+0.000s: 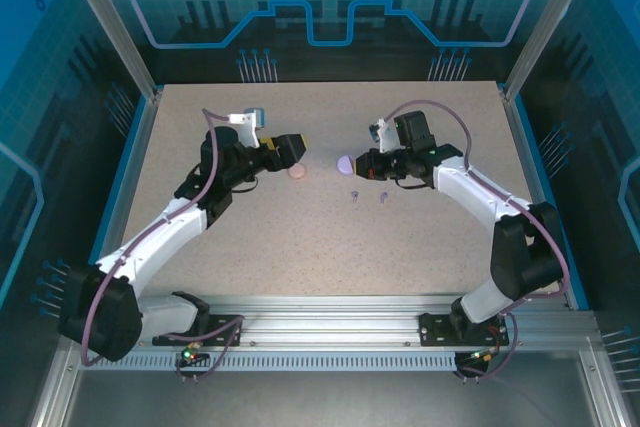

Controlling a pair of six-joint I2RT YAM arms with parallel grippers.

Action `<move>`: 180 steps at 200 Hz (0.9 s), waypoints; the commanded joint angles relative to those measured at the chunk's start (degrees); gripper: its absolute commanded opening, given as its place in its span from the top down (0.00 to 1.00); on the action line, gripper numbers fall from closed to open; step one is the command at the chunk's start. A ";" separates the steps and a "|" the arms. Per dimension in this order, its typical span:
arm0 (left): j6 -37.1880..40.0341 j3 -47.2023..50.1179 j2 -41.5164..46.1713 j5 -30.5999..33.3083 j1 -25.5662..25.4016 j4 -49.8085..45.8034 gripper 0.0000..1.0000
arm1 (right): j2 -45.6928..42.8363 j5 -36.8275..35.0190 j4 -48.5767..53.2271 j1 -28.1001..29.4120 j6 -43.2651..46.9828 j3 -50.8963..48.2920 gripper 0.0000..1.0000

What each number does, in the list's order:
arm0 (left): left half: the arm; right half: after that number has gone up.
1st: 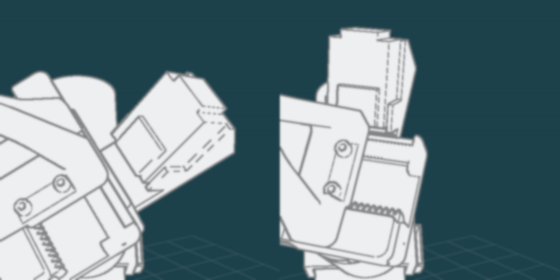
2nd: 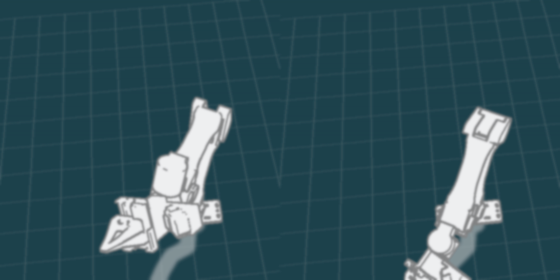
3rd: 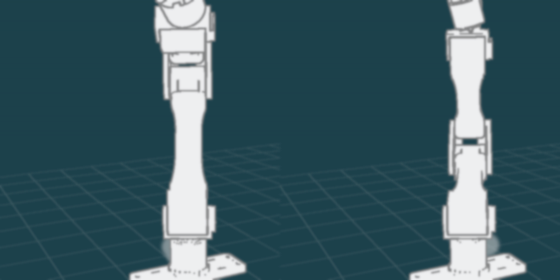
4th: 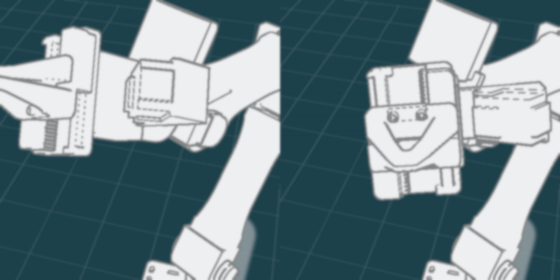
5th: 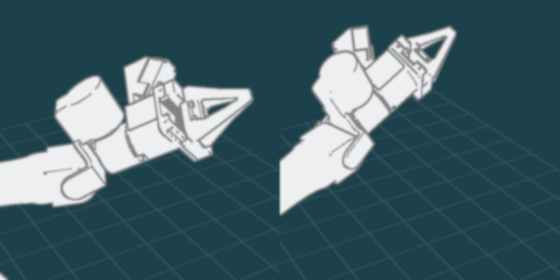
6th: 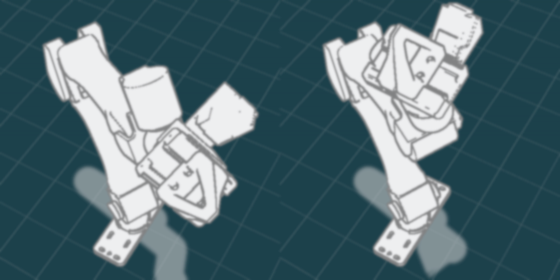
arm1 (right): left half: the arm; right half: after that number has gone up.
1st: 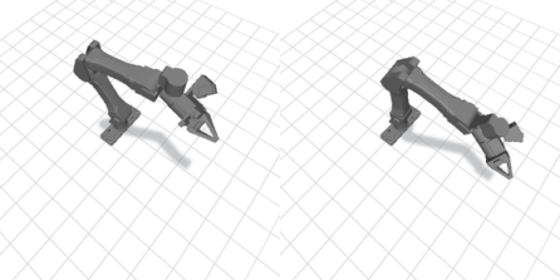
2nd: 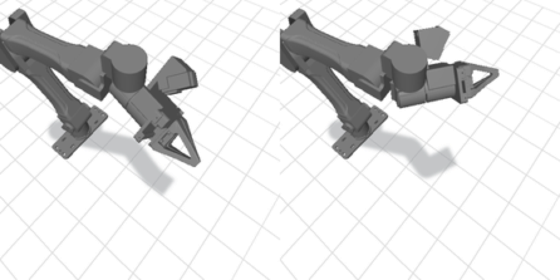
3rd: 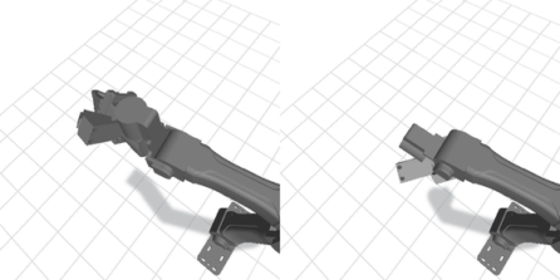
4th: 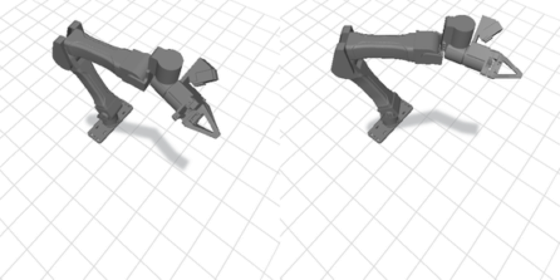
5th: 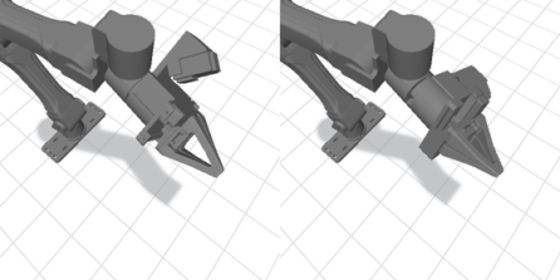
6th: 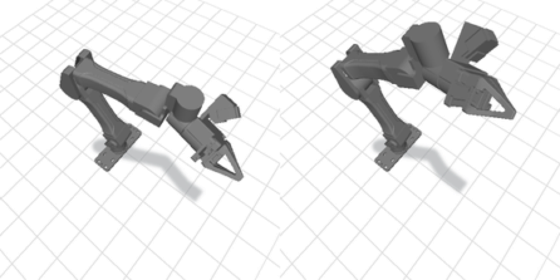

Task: Insert the wireless bluetooth earbuds into the charging case

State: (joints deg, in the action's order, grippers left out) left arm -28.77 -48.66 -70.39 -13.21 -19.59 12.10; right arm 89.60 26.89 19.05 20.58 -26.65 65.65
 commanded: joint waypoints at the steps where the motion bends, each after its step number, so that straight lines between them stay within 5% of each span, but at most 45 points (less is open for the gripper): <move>1: 5.82 0.15 1.65 2.53 0.27 -0.05 0.01 | -1.01 -0.88 3.19 -0.45 2.59 3.52 1.00; 76: 18.07 -5.47 -0.76 9.74 0.43 -2.54 0.01 | 0.83 -3.25 10.11 -1.02 9.81 12.54 1.00; 180: 26.27 -27.92 -14.39 -8.82 1.58 -27.55 0.01 | 4.62 -1.94 16.18 -2.85 22.16 23.24 1.00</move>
State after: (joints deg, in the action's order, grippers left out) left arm -6.98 -72.38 -82.50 -13.69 -18.26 -7.27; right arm 92.60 23.35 32.27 18.31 -9.72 85.25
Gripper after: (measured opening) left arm 0.989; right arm 0.049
